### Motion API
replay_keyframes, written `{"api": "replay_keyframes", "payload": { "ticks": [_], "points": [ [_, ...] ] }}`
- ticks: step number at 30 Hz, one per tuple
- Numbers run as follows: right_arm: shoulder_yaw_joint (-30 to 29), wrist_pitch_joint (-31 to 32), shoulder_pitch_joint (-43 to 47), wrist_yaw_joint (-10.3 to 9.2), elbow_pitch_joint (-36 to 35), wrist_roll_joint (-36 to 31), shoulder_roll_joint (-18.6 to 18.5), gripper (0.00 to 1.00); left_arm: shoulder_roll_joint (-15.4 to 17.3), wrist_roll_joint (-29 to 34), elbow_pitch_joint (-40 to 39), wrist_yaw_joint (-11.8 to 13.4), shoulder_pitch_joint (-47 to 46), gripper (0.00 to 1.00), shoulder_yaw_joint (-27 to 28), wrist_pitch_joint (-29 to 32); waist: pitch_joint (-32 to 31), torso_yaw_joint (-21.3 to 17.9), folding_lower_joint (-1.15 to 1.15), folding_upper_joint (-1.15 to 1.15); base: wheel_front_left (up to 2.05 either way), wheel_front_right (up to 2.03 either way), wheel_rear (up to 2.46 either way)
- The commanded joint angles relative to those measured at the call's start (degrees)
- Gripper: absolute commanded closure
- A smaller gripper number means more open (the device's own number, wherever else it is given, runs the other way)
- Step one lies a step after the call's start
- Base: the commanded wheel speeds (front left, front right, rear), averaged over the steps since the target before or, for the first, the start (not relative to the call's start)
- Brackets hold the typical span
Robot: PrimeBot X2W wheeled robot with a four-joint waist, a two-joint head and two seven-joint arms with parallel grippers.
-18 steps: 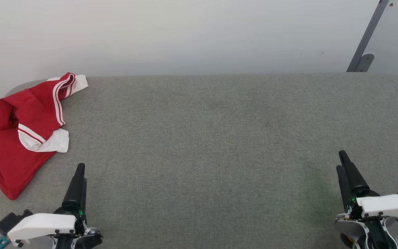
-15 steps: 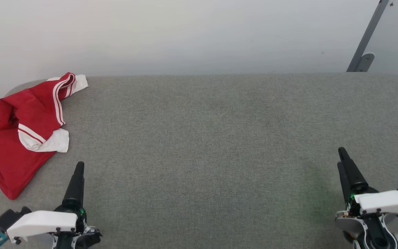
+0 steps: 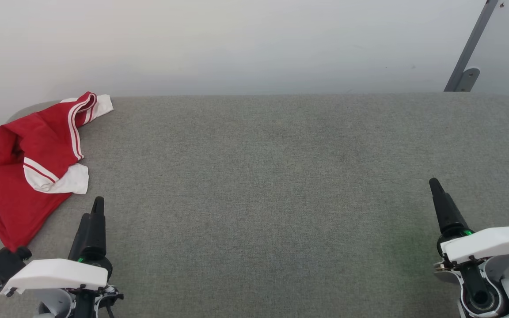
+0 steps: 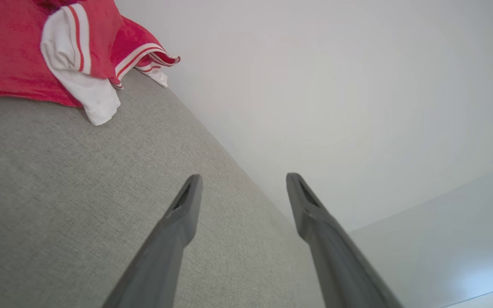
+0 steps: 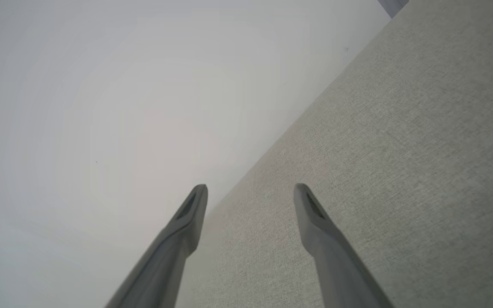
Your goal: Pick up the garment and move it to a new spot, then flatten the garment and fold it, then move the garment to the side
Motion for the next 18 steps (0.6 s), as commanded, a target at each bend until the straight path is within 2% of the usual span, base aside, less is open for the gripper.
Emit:
{"api": "replay_keyframes", "payload": {
  "ticks": [1,9,18],
  "points": [
    [0.52,-0.81,-2.14,0.21,-0.39,-3.01,-1.02,0.00,0.78,3.50,-1.31,0.23,-1.39,0.00,-0.28,-0.67,0.00,0.02,0.00,0.00,0.00,0.00,0.00],
    [0.98,-2.48,-3.22,0.22,-0.75,-13.02,-2.02,0.00,2.18,13.04,-2.32,1.18,-1.01,0.00,-2.07,-2.33,0.04,0.06,0.00,0.00,0.00,0.00,0.00],
    [1.39,-4.19,-4.07,0.24,-0.44,-22.01,-2.68,0.00,3.85,20.57,-1.87,2.68,-1.32,0.00,-3.90,-4.02,0.17,0.04,0.00,0.00,0.00,0.00,0.00]
  ]
}}
